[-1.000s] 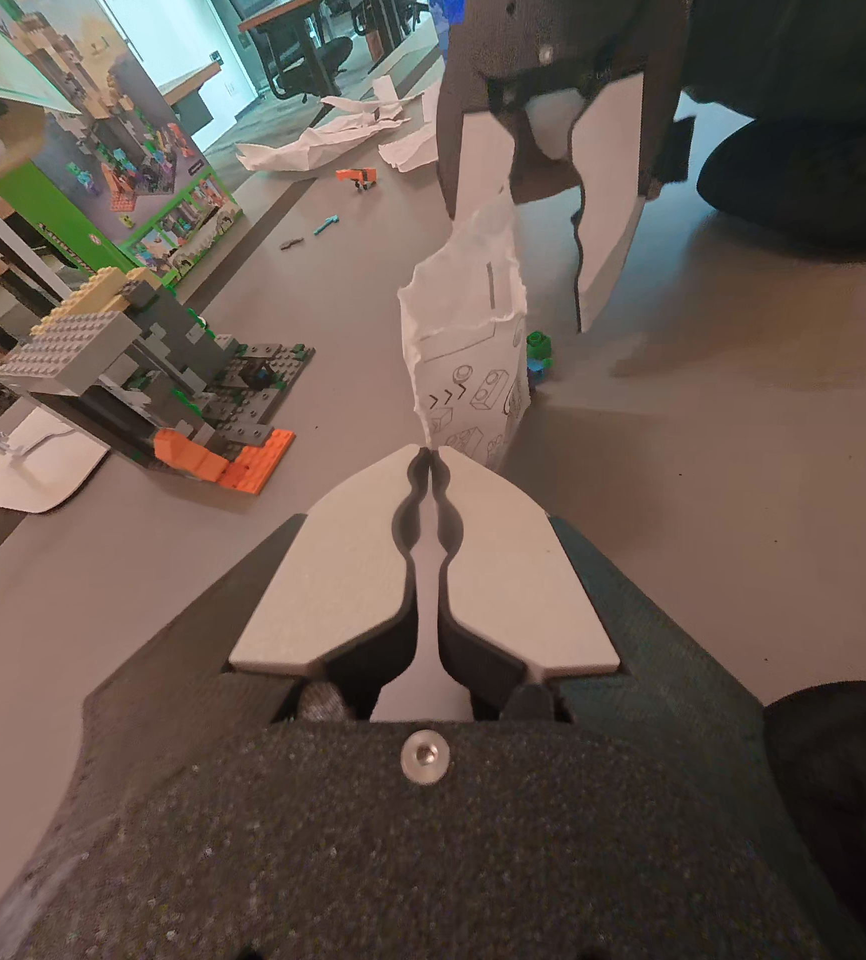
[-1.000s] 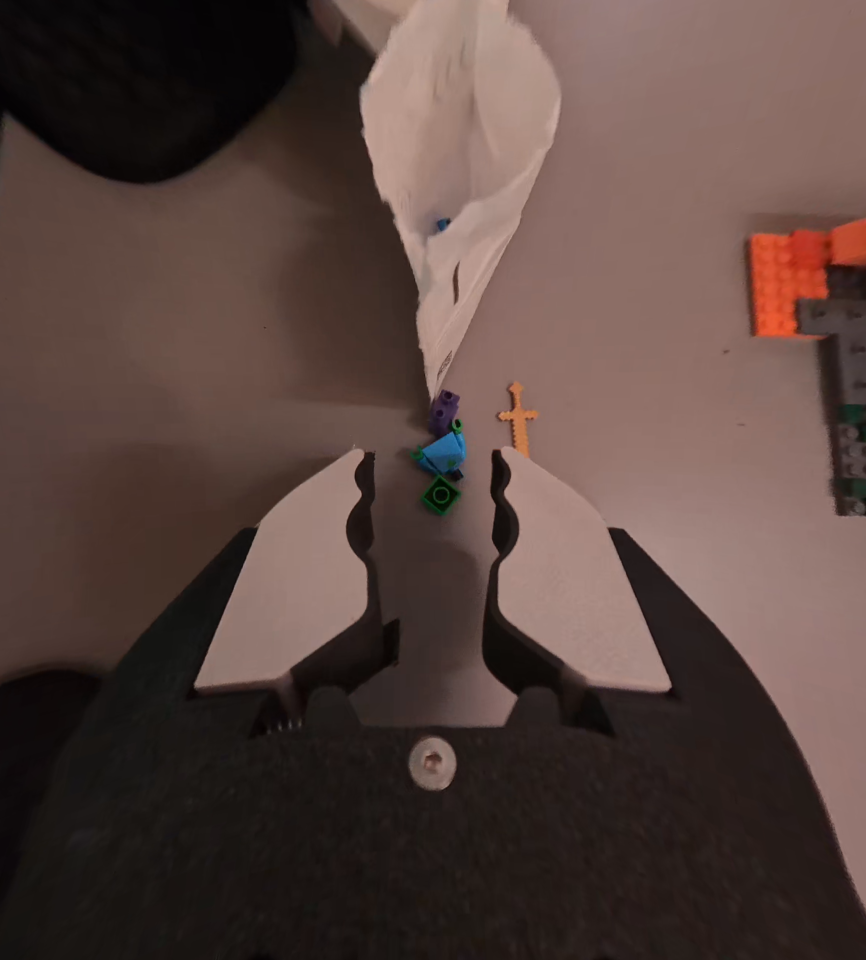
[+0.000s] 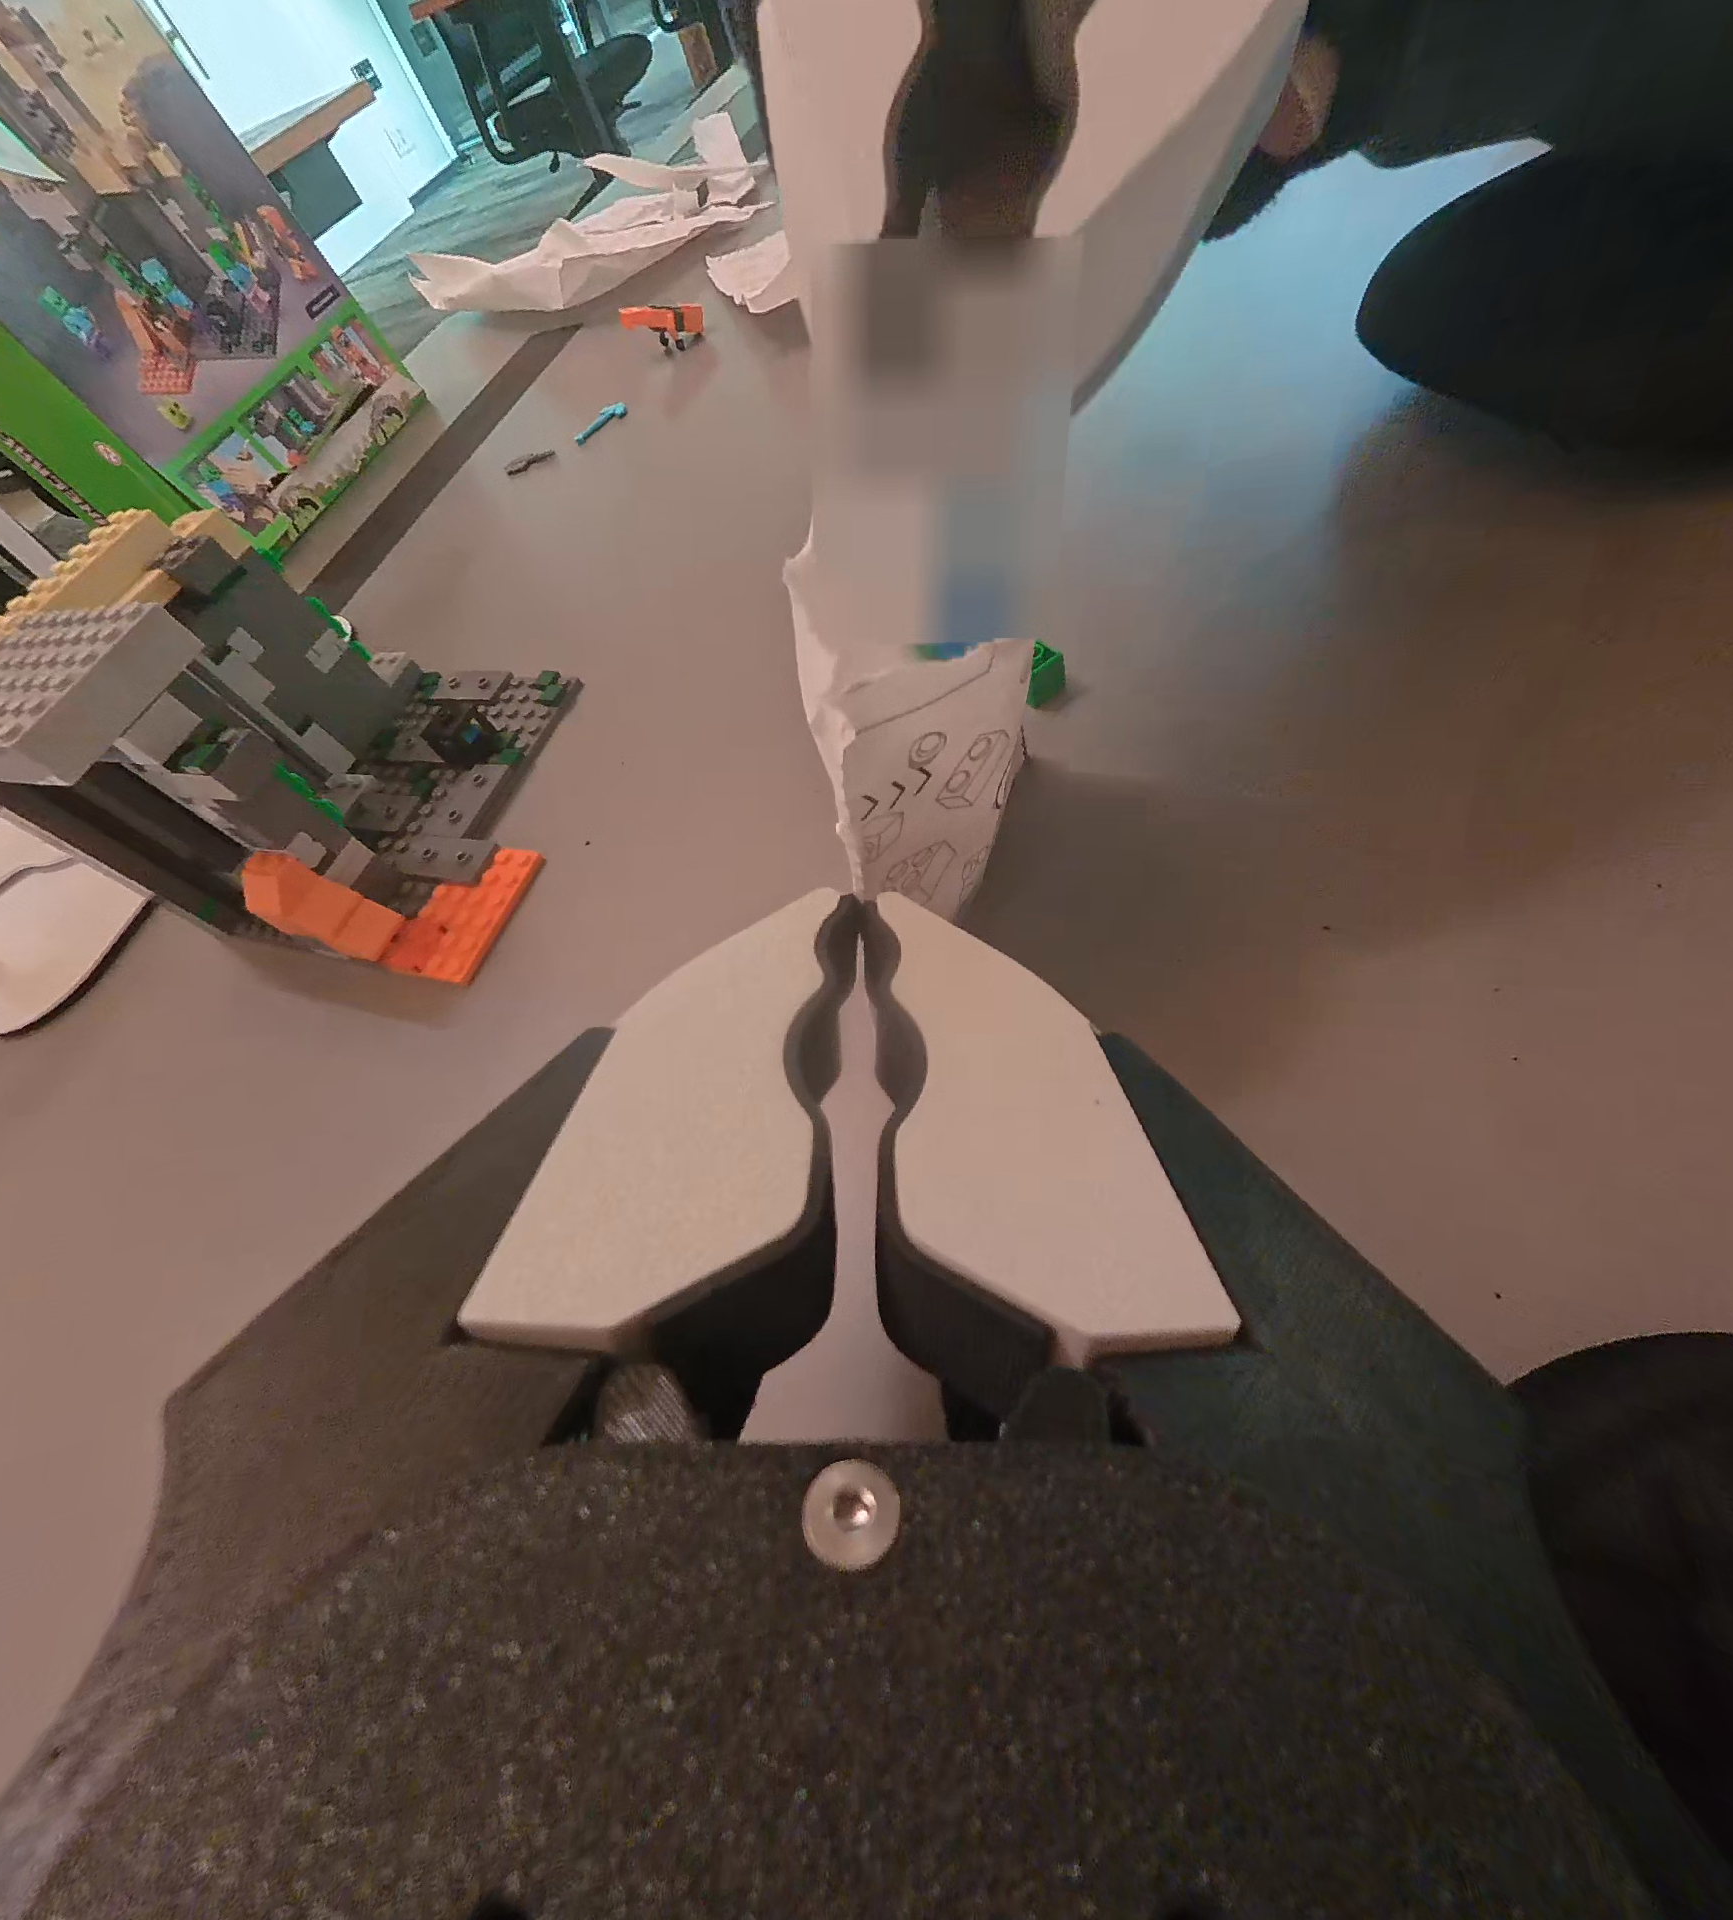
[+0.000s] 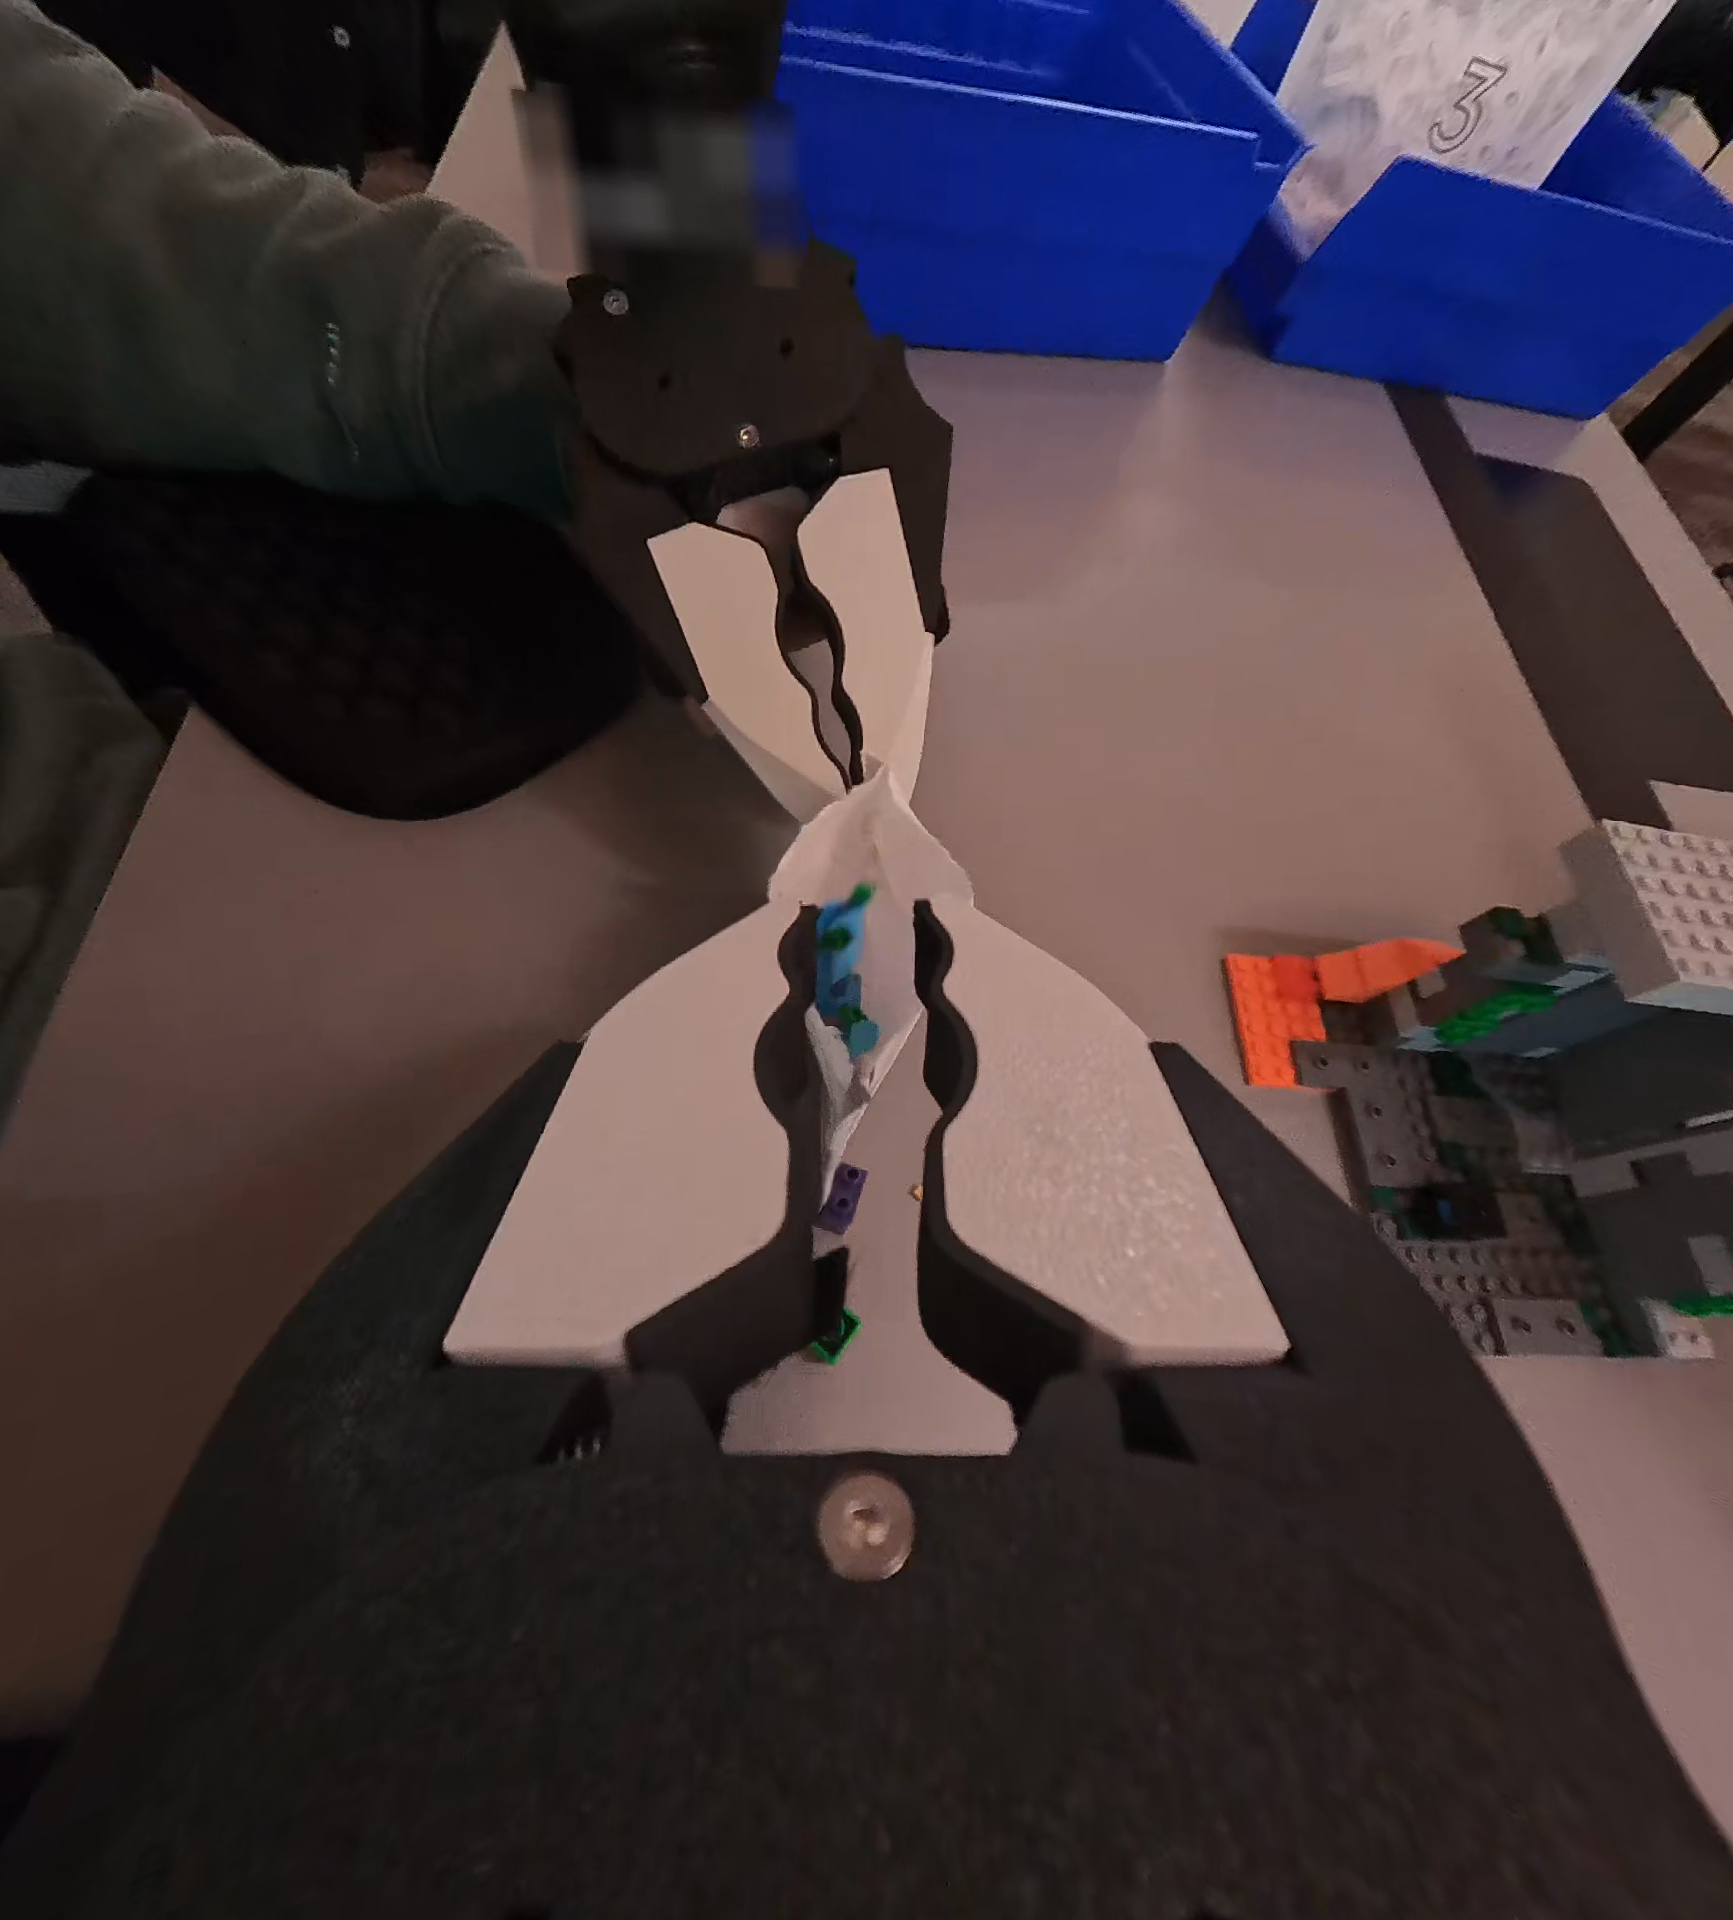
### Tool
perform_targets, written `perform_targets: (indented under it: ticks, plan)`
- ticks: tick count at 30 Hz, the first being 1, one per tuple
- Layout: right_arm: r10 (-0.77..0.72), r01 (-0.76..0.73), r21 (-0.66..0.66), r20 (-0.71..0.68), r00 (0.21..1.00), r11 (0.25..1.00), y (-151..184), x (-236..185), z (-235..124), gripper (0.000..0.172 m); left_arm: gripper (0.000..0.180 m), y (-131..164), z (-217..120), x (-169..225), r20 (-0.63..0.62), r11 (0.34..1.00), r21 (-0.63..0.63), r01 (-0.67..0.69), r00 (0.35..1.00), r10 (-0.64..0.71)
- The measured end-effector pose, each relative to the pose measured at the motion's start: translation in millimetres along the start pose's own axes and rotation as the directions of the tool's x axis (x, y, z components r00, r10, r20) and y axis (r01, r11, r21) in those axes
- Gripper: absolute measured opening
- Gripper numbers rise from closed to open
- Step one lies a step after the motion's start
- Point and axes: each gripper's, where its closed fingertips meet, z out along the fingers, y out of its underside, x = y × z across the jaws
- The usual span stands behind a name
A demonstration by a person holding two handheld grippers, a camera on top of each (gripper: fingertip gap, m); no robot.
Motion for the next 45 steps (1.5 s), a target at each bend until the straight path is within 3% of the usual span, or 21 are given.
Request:
perform_targets:
  ticks: [6,14,16,18,24,32,38,43,45]
  plan:
    - [0.063,-0.063,0.005,-0.002,0.998,0.998,8,10,-14,0.032,0.001,3,0,-1,0.002,1.0,-0.015,0.006,1.0,-0.006]
    - [0.126,-0.094,-0.324,0.078,0.989,0.941,90,-5,7,0.038,0.001,10,-6,-9,0.024,0.999,-0.042,0.028,0.999,-0.027]
    - [0.113,-0.076,-0.359,0.083,0.99,0.93,98,-7,16,0.032,0.001,12,-6,-9,0.025,0.999,-0.049,0.025,0.999,-0.024]
    - [0.085,-0.049,-0.381,0.079,0.993,0.923,101,-6,20,0.01,0.001,12,-7,-9,0.026,0.998,-0.052,0.022,0.999,-0.021]
    - [0.094,-0.073,-0.301,0.059,0.994,0.951,84,4,2,0.008,0.001,12,-7,-9,0.022,0.998,-0.053,0.025,0.999,-0.024]
    - [0.074,-0.073,0.104,-0.004,0.997,0.992,-14,14,-19,0.008,0.001,11,-5,-6,0.013,0.998,-0.056,0.023,1.0,-0.022]
    - [0.049,-0.049,0.029,-0.006,0.999,0.998,-7,6,8,0.016,0.001,10,-3,-4,0.008,0.998,-0.059,0.023,1.0,-0.022]
    - [0.078,-0.078,0.039,-0.006,0.997,0.996,-4,11,1,0.028,0.0,11,-3,-5,0.01,0.998,-0.061,0.026,1.0,-0.025]
    - [0.092,-0.092,-0.023,0.011,0.996,0.995,9,12,-7,0.034,0.0,11,-3,-5,0.01,0.998,-0.062,0.028,1.0,-0.028]
